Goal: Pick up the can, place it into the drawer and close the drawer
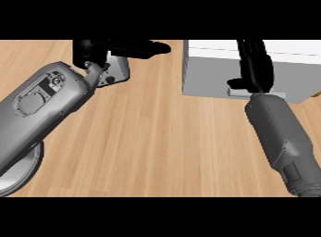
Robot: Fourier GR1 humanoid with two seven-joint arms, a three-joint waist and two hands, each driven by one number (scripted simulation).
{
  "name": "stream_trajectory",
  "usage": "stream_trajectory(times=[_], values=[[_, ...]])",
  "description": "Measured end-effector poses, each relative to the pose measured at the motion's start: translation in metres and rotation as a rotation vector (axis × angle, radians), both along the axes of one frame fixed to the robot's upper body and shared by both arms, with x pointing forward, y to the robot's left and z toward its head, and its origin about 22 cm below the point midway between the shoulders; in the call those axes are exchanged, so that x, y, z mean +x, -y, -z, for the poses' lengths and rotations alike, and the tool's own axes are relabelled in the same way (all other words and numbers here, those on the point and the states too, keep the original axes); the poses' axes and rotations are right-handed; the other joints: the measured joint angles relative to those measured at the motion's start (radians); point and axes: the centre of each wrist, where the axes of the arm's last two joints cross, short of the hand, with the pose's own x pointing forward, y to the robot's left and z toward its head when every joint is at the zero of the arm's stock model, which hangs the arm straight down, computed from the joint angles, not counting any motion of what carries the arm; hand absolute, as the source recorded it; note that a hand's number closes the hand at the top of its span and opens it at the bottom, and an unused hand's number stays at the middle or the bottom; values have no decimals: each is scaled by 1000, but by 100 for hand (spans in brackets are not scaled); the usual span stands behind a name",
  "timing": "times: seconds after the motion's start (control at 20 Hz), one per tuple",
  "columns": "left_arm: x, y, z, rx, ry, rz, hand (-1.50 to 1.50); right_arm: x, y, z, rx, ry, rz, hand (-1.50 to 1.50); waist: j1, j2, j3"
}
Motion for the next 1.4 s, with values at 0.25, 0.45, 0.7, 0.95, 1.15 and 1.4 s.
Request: stream_trajectory(times=[0.25,0.45,0.7,0.95,1.15,1.4], values=[[-10,-8,14,9,0,5,-150,13,-4,-10,-1,10,18,-150,0,3,1],[-17,-16,19,10,-3,16,-150,22,-7,-21,-5,-8,23,-150,6,8,2],[-22,-24,26,14,1,17,-150,27,-7,-27,-3,-22,21,-150,6,13,3],[-29,-30,35,18,4,16,-150,31,-9,-33,7,-54,-5,-150,0,18,6],[-33,-30,45,10,3,17,-150,33,-10,-36,69,-39,-52,-150,-7,21,7],[-37,-35,54,9,6,10,-150,36,-14,-42,217,-20,-114,-150,-13,21,10]])
